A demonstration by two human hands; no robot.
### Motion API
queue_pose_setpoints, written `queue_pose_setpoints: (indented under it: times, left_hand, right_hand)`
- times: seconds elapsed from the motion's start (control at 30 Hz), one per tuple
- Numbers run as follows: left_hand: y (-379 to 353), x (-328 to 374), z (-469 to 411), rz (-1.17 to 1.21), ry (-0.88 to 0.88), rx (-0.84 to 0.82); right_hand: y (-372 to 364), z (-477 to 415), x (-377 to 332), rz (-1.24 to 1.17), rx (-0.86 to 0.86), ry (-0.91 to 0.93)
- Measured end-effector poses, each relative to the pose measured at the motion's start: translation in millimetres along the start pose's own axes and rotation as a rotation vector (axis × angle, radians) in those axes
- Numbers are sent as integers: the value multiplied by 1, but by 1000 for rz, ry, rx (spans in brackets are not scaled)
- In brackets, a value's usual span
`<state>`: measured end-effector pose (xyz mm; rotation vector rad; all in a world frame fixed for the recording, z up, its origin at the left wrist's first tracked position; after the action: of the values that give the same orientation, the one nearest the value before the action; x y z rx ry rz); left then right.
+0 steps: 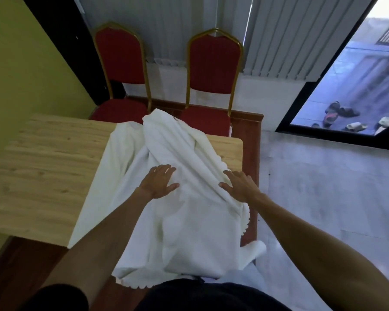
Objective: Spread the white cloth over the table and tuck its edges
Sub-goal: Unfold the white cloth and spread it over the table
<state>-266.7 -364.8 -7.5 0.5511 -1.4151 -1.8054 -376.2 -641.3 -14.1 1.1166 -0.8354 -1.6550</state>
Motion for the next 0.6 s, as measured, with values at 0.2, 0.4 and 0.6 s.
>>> queue_pose_setpoints:
  times: [0.2, 0.4, 0.6]
  left_hand:
    - [2, 19, -53, -35, -118, -44]
    - [-3, 33, -102, -98, -228, -8]
    - [2, 38, -164, -197, -260, 13]
  right_hand:
    - [-14, -11, 20, -63, 40, -136]
    - [-35, -30, 32, -126, 65, -190]
    - [-49, -55, 38, -176, 8, -174]
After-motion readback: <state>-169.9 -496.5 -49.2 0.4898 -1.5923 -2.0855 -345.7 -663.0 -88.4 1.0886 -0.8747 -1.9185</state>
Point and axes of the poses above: each hand's wrist, its own z-axis away from the middle knuckle, its own y-axis out of the back of the hand, x = y × z, the point moved 6 cm from there along -z, towards the middle knuckle, and after that the axes turned 1 degree about y, right-handed, at the moved point
